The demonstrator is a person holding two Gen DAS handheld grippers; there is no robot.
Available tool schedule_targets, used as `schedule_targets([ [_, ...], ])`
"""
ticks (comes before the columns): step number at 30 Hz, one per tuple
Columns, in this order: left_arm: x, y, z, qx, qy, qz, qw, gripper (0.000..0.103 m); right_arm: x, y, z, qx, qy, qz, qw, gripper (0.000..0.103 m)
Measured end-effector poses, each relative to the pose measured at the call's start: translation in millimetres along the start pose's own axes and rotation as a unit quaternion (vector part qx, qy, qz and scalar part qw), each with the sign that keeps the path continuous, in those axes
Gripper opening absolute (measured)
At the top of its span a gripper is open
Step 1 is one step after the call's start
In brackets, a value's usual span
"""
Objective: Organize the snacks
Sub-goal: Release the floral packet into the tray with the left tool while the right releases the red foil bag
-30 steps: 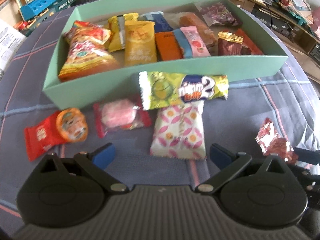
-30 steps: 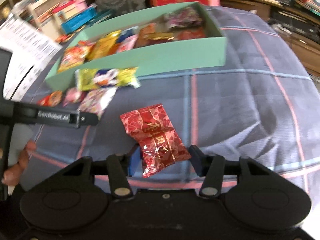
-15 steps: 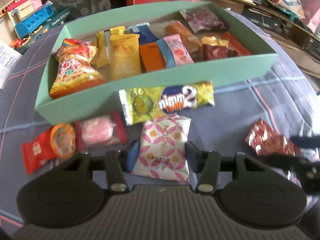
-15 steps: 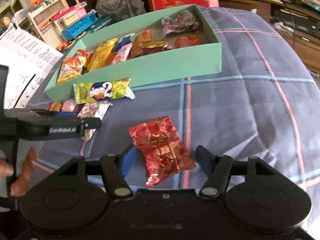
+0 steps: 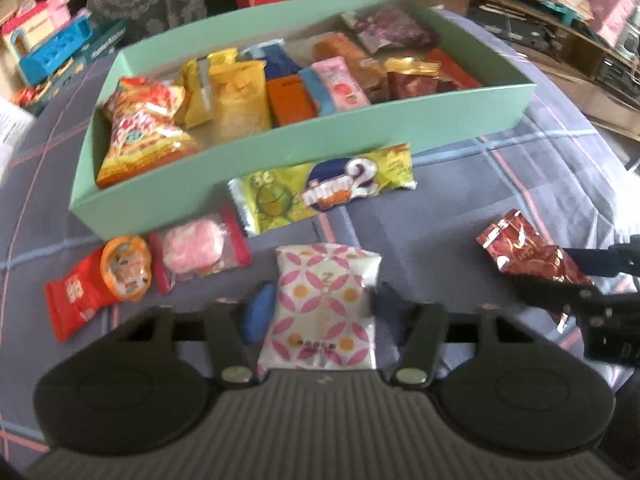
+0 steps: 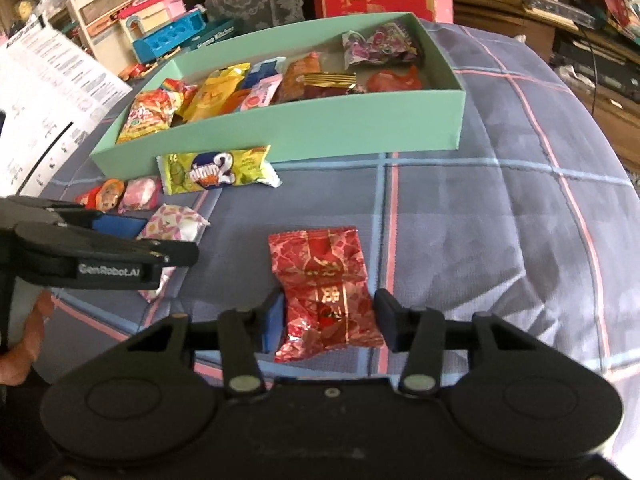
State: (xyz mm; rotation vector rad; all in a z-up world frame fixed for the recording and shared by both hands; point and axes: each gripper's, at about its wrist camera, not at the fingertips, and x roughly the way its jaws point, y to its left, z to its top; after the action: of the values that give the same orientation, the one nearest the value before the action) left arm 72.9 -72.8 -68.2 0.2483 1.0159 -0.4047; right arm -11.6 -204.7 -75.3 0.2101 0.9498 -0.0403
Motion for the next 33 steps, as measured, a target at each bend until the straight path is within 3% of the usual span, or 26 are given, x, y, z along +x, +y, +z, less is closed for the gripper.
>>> schedule_targets([
  [7,-18.2,9.1,-6.8,-0.018,-0.005,-0.014,0.9997,0.049,-16.0,-9.9,5.3,0.036,-0.015,0.007,0.999,0.044],
  [13,-48.7,23.7,5.7,-0.034,-0.041,-0.022,0.9983,0.049,-34.2,-6.4,24.9,0.039,-0.043,0.017,0.998,0.044],
  [23,-68.8,70.1,74.7,-0.080,-0.101,-0.010,0.9916,0.049,-41.5,-15.2,100.2,0.069,-0.091,0.027,0.993,0.044],
  [33,-32.1,94.1,124.7,-0.109,-0.087,-0.012,0.9902,0.050,0.9,-25.2,175.8,0.086,-0.094,0.024,0.992,0.044],
])
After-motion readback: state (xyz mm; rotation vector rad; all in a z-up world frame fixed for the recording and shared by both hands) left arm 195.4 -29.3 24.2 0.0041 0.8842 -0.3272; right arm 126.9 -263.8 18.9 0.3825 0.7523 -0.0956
